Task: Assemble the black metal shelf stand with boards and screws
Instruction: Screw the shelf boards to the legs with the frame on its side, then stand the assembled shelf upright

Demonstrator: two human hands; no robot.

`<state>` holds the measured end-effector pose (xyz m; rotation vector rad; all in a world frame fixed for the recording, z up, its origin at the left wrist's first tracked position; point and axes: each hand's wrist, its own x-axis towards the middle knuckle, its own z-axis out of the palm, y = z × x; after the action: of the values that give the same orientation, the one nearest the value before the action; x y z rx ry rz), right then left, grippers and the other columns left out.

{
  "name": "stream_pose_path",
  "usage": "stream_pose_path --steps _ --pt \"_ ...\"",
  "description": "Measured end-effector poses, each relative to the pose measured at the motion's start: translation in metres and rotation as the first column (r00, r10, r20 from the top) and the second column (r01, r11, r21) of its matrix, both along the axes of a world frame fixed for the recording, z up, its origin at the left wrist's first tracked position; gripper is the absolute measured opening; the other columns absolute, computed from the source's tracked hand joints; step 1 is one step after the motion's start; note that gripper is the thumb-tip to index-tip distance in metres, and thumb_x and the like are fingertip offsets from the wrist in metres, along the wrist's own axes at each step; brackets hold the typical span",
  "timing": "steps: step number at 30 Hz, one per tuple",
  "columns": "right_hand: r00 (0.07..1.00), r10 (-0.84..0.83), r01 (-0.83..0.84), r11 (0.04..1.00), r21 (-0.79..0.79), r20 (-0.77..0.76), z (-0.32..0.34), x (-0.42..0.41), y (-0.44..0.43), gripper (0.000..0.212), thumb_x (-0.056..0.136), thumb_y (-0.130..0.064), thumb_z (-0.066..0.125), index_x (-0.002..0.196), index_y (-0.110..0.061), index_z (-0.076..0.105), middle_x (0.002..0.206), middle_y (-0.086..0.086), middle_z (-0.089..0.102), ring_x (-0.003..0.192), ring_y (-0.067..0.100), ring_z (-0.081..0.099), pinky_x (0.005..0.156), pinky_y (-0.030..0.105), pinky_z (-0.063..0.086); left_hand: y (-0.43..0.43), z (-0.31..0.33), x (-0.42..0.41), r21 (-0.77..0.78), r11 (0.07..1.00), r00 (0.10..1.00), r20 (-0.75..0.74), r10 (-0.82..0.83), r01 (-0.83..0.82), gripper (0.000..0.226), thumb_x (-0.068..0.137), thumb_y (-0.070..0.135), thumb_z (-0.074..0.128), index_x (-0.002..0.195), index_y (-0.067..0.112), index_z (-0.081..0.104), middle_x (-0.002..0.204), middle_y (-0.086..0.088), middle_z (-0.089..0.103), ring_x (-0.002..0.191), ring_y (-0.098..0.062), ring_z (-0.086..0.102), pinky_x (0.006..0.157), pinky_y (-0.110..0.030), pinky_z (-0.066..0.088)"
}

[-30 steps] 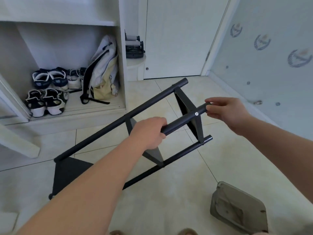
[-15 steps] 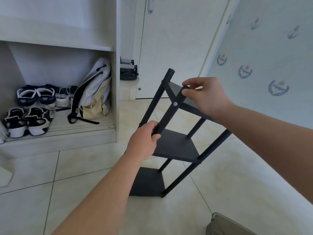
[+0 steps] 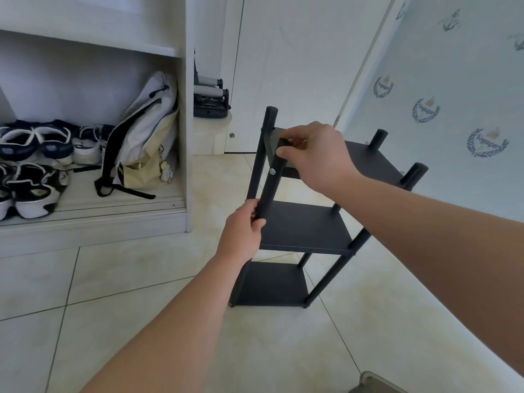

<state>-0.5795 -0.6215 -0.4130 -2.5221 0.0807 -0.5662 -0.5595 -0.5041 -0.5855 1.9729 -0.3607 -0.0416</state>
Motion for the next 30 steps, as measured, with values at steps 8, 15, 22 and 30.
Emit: stream_pose_path --steps 8,15,22,30 --pt "1.0 -0.027 0.027 0.999 0.025 0.007 -0.008 0.008 0.012 0.02 0.095 -0.012 0.064 0.111 -0.014 0.075 0.092 0.004 0.065 0.086 0.021 0.064 0.072 0.015 0.048 -0.001 0.0 0.008 -0.045 0.997 0.997 -0.049 0.066 -0.068 0.033 0.099 0.012 0.058 0.131 0.02 0.055 0.125 0.002 0.066 0.113 -0.022 0.063 0.098 -0.04 0.054" --pt "0.993 0.005 -0.013 0.998 -0.062 -0.118 -0.02 -0.049 0.008 0.053 0.102 -0.031 0.056 0.152 -0.027 0.042 0.146 0.001 0.048 0.132 0.018 0.046 0.1 0.023 0.033 0.023 0.004 -0.028 0.099 0.992 0.993 -0.088 0.083 -0.074 0.046 0.101 0.033 0.054 0.145 0.024 0.042 0.147 0.001 0.05 0.131 -0.024 0.052 0.105 -0.039 0.047" --pt "0.948 -0.099 0.033 0.975 -0.218 -0.302 -0.052 -0.144 0.006 0.066 0.105 -0.042 0.046 0.161 -0.031 0.013 0.167 -0.003 0.019 0.153 0.025 0.013 0.122 0.049 0.017 0.049 0.019 -0.098 0.476 0.875 0.994 0.013 -0.105 0.086 0.06 0.102 0.055 0.036 0.156 0.037 0.021 0.166 0.005 0.018 0.153 -0.025 0.007 0.121 -0.052 0.017" --pt "0.874 -0.208 0.044 0.934 -0.356 -0.439 -0.121 -0.216 0.018 0.073 0.103 -0.058 0.034 0.16 -0.032 -0.003 0.17 -0.003 -0.006 0.156 0.028 -0.007 0.123 0.054 0.004 0.087 -0.007 -0.168 0.736 0.676 0.965 0.152 -0.212 0.033 0.065 0.1 0.062 0.024 0.157 0.04 0.001 0.168 0.003 -0.005 0.153 -0.028 -0.015 0.121 -0.058 -0.005"
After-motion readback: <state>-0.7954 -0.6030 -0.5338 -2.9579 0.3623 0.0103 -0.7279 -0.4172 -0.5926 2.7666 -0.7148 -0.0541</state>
